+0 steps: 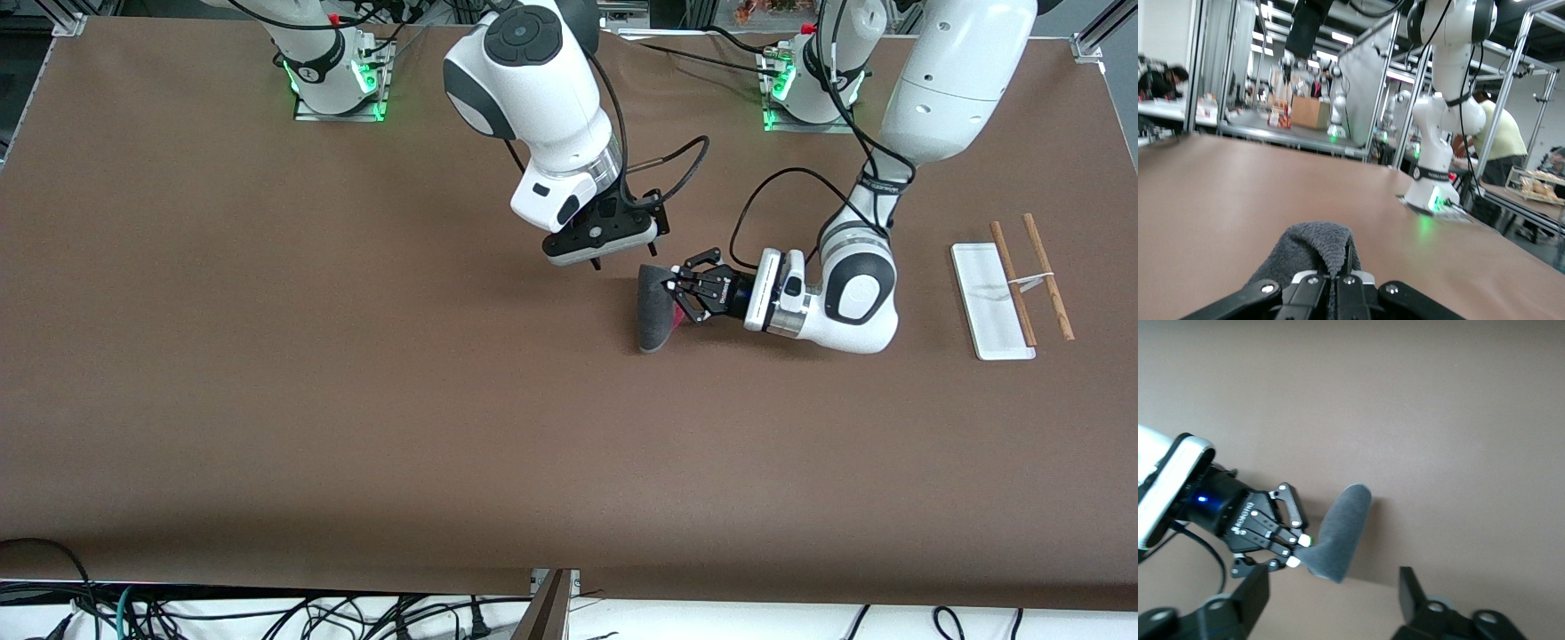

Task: Pass towel and hang on rack
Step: 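Carry the towel with the left gripper while the right gripper withdraws, then drape the towel over the wooden rods with the left gripper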

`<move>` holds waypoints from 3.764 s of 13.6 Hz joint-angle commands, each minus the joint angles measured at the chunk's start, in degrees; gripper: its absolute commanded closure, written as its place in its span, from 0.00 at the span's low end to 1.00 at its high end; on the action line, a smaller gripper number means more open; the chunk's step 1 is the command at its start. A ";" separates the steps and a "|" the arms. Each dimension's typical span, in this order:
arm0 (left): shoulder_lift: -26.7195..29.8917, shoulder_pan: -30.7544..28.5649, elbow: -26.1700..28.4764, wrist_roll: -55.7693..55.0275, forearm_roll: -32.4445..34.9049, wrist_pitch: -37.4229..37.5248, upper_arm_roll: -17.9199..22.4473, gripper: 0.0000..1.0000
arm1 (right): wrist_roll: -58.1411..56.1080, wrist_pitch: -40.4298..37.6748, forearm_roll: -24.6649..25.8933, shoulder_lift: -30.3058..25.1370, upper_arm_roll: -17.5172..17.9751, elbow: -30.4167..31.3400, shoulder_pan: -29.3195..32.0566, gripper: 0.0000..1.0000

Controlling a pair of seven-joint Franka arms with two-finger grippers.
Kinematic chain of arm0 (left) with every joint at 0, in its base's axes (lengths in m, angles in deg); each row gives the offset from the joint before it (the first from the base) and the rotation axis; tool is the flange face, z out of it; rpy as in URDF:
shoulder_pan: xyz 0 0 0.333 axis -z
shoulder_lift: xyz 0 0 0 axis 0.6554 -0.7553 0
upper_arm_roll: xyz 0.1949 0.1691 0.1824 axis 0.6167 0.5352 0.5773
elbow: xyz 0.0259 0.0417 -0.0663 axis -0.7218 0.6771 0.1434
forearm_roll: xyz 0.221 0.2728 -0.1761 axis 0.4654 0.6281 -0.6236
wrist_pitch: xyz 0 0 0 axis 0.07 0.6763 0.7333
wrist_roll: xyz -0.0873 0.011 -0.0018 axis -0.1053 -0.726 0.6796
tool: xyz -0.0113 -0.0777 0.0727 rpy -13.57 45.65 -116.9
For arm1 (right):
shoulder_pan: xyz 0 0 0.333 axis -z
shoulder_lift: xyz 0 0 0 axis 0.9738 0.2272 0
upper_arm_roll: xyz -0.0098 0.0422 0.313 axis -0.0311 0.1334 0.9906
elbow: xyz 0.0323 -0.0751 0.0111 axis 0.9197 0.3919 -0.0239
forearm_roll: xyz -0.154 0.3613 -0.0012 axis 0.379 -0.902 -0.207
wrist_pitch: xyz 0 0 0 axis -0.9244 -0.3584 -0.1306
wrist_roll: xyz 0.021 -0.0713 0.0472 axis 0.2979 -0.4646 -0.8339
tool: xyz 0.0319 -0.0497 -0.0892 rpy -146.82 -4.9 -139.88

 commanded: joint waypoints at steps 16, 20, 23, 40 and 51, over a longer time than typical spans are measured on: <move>1.57 -31.51 -29.40 -23.29 63.66 26.50 4.86 1.00 | -27.65 -21.66 1.68 -8.36 -9.09 -0.97 11.37 0.00; 1.56 -34.35 -31.52 -23.21 66.39 25.97 6.96 1.00 | -27.74 -22.10 1.77 -10.03 -14.19 -0.97 11.46 0.00; 1.48 -34.44 -35.12 -23.82 66.39 25.79 9.60 1.00 | -28.96 -23.06 1.59 -11.00 -18.50 -0.88 11.63 0.00; -5.55 -41.91 -36.27 -23.73 65.78 13.15 14.01 1.00 | -43.38 -26.93 0.80 -31.38 -14.12 21.77 35.18 0.00; -6.52 -38.39 -36.53 -27.60 66.30 9.55 14.01 0.00 | -43.39 -30.35 0.89 -34.12 -11.40 24.34 36.77 0.00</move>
